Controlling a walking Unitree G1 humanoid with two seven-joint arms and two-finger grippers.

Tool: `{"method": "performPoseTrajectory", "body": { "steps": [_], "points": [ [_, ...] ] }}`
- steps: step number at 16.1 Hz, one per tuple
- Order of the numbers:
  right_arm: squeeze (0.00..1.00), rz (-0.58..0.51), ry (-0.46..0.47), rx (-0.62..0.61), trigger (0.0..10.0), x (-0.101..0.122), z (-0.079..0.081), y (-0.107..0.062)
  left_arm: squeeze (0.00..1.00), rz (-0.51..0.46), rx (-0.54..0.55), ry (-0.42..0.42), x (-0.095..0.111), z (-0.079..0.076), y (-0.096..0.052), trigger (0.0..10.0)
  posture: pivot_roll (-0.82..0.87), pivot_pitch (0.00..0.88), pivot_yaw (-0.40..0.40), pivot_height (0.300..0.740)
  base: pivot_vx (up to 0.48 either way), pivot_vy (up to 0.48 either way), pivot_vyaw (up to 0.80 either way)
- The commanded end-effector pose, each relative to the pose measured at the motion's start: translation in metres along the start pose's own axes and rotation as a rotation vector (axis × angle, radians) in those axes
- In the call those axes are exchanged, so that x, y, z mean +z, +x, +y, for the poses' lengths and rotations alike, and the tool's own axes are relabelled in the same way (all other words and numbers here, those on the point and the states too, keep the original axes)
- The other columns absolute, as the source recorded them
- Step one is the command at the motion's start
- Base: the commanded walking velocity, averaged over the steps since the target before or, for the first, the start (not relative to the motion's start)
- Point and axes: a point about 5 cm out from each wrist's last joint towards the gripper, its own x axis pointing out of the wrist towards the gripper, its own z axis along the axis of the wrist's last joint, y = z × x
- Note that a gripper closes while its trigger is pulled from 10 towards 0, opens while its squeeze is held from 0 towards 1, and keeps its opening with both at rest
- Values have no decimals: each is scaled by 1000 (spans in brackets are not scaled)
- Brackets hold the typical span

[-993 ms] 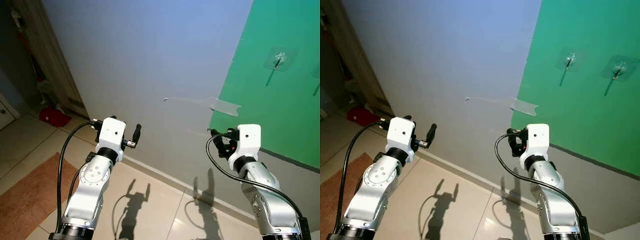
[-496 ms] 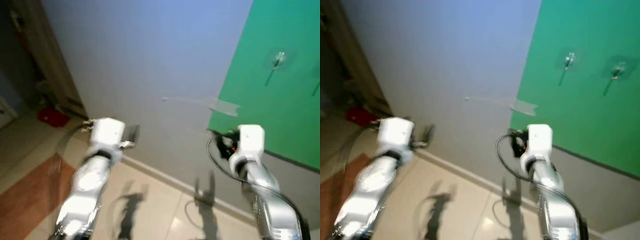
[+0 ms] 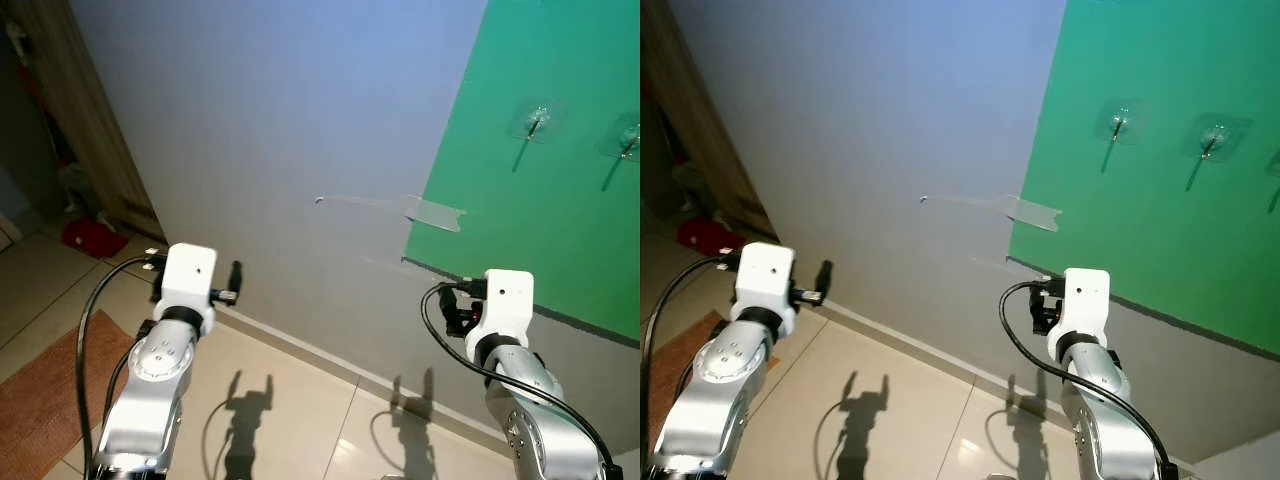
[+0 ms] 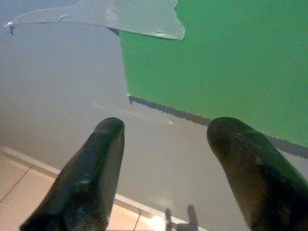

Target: Hang keys on a hook

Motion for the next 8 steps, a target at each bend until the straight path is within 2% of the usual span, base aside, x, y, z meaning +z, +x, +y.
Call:
{"method": "performPoseTrajectory", "body": {
  "steps": [1,5,7,8],
  "points": [
    [1000,-64,-2,-8,10000,12,-2,1,1000,-42,-41,28,9,-1,9,10000,-174,0,-3,740,0,0,0],
    [1000,-126,-45,1,10000,27,-6,12,1000,-138,-40,-22,28,4,24,10000,-164,0,-5,740,0,0,0],
    [1000,-137,-99,14,10000,33,-4,20,1000,-201,24,-49,41,13,33,10000,-161,0,-9,740,0,0,0],
    [1000,-136,-117,8,10000,34,-3,22,1000,-229,85,-21,46,19,36,10000,-161,0,-10,740,0,0,0]
  ]
}}
